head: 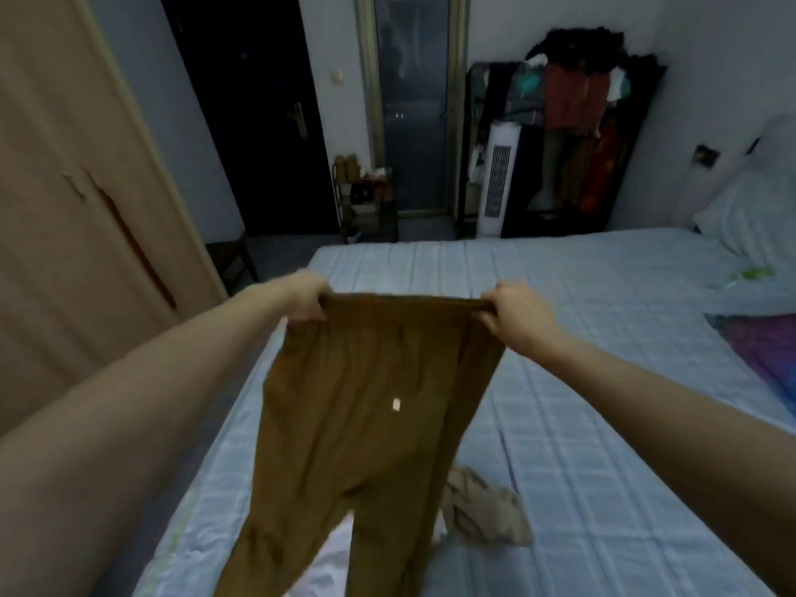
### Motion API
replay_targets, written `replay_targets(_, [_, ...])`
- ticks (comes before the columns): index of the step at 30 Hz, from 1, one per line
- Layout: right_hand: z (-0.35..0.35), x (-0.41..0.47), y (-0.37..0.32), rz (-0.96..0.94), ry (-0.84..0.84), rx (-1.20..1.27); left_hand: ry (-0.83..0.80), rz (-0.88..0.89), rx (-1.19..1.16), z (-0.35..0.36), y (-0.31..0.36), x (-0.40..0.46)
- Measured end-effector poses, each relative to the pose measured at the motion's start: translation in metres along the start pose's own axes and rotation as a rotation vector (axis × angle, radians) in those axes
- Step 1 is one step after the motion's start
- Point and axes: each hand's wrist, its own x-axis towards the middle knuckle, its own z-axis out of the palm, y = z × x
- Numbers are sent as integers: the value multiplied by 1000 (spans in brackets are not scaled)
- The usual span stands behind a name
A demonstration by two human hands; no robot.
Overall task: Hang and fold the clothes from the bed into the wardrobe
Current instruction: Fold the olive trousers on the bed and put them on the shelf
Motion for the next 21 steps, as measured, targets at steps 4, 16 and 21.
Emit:
replay_targets(4, [-95, 93, -5, 43, 425, -10, 601, -136, -346, -130, -28, 12])
replay_targets(16, [-186, 47, 30, -117, 813, -255, 1055, 374, 63, -152, -9, -27])
replay_targets(21, [-62, -89, 39, -242, 436, -245, 521, 500, -50, 25, 23, -64])
